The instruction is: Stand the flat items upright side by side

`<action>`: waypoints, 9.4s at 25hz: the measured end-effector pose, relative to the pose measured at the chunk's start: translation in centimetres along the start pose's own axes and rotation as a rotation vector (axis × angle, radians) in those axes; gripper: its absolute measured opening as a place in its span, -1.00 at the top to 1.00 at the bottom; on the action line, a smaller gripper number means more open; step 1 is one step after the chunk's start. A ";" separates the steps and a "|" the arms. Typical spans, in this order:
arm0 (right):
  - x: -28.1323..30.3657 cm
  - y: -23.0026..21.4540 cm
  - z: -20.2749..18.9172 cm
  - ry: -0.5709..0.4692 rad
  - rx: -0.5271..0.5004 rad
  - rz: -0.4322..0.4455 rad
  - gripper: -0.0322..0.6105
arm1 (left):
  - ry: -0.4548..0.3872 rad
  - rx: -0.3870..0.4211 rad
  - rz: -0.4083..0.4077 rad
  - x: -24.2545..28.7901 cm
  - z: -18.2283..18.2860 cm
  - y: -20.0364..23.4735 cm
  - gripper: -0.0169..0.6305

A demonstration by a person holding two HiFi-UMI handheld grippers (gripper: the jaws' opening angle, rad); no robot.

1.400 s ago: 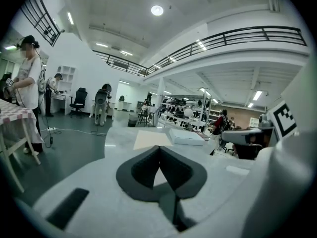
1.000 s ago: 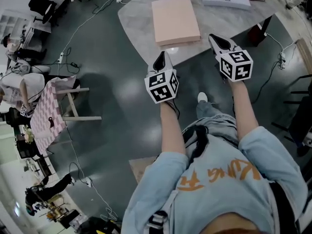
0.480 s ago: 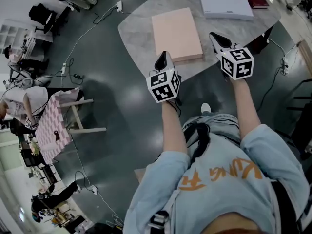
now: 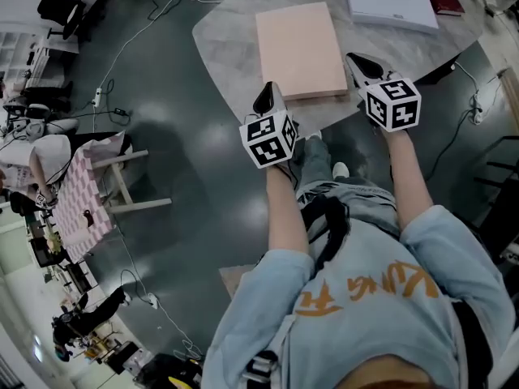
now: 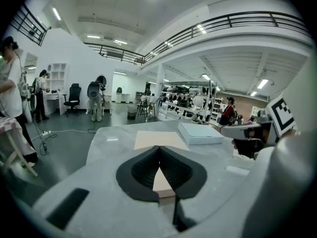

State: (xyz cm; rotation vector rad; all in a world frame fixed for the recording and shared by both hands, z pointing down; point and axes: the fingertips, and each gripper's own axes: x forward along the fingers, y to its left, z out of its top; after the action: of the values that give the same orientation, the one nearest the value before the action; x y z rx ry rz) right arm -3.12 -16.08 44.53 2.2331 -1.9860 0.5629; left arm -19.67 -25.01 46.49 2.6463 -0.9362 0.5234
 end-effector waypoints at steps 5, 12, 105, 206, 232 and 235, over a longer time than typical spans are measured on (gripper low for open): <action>3.1 -3.5 -0.4 0.022 0.024 -0.072 0.89 | 0.030 -0.009 -0.028 4.0 -0.2 1.5 0.91; 6.1 -6.3 -3.2 0.083 0.087 -0.125 0.89 | 0.131 -0.013 -0.038 8.9 -2.1 3.8 0.91; 7.1 0.4 -2.9 0.135 -0.358 0.141 -0.27 | 0.106 0.239 -0.093 5.7 -2.5 2.4 -0.29; -29.4 -16.4 1.2 -0.179 -0.180 -0.411 0.89 | -0.072 0.191 -0.387 1.1 -1.6 -31.4 0.91; -31.4 -30.5 2.0 -0.130 -0.220 -0.366 0.89 | -0.105 0.136 -0.284 8.9 1.6 -41.5 0.91; -28.9 -31.6 1.8 -0.101 -0.219 -0.324 0.89 | -0.092 0.105 -0.256 10.7 1.3 -40.6 0.91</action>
State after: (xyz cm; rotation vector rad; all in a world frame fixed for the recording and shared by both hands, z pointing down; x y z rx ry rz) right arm 25.72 15.01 38.39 2.4091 -1.5824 0.1895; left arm 14.62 -0.89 44.04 2.8494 -0.5934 0.4026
